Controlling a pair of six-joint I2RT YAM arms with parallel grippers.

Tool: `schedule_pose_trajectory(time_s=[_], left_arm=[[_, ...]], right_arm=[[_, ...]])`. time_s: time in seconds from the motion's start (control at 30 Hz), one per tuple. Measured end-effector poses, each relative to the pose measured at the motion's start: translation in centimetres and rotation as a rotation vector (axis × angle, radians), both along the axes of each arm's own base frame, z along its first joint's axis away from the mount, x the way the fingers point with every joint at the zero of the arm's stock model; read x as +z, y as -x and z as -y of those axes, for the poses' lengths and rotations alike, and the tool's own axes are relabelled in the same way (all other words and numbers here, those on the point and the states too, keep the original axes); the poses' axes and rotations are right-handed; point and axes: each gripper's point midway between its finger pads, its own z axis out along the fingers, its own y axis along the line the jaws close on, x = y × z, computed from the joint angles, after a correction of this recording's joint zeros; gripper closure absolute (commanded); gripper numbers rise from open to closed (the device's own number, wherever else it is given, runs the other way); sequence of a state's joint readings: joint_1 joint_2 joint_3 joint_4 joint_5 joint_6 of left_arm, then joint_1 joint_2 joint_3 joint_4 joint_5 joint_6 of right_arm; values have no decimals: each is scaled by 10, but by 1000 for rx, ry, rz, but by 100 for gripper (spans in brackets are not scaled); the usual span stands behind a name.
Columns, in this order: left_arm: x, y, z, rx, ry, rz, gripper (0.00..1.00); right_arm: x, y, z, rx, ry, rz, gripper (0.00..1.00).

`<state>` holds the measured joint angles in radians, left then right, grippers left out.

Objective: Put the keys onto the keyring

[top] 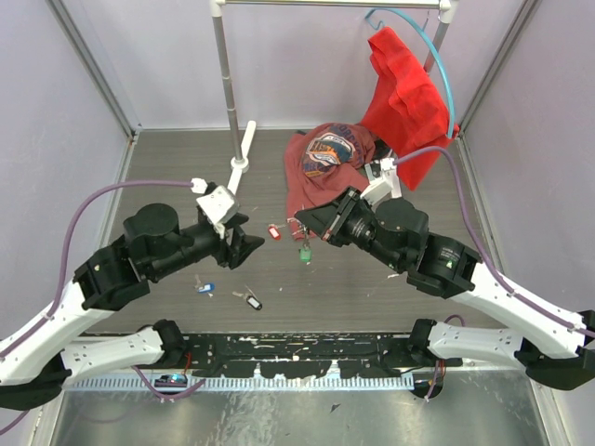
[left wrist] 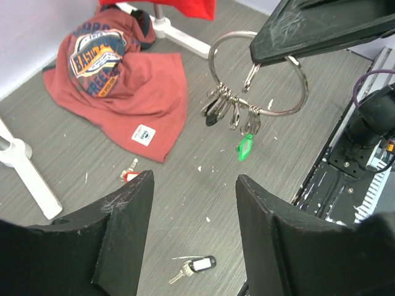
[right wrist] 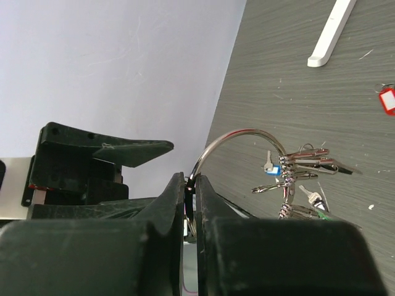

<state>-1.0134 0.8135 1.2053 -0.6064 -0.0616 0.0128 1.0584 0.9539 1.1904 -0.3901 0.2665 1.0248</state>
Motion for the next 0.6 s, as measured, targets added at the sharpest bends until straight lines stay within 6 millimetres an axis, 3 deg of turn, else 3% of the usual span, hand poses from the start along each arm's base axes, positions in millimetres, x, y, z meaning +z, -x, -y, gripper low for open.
schedule_pose_trajectory(time_s=[0.17,0.4,0.6], left_arm=[[-13,-4,4,20,-26,-38,38],[-17,-6,7,19,-36,-47,41],[-23,-9,24,-14,-44,-62,38]], right_arm=[[-3,-3,4,-22,45,1,99],[-8,-7,6,-38,110,-1,100],[-12,-9,6,-41,138,-1,100]])
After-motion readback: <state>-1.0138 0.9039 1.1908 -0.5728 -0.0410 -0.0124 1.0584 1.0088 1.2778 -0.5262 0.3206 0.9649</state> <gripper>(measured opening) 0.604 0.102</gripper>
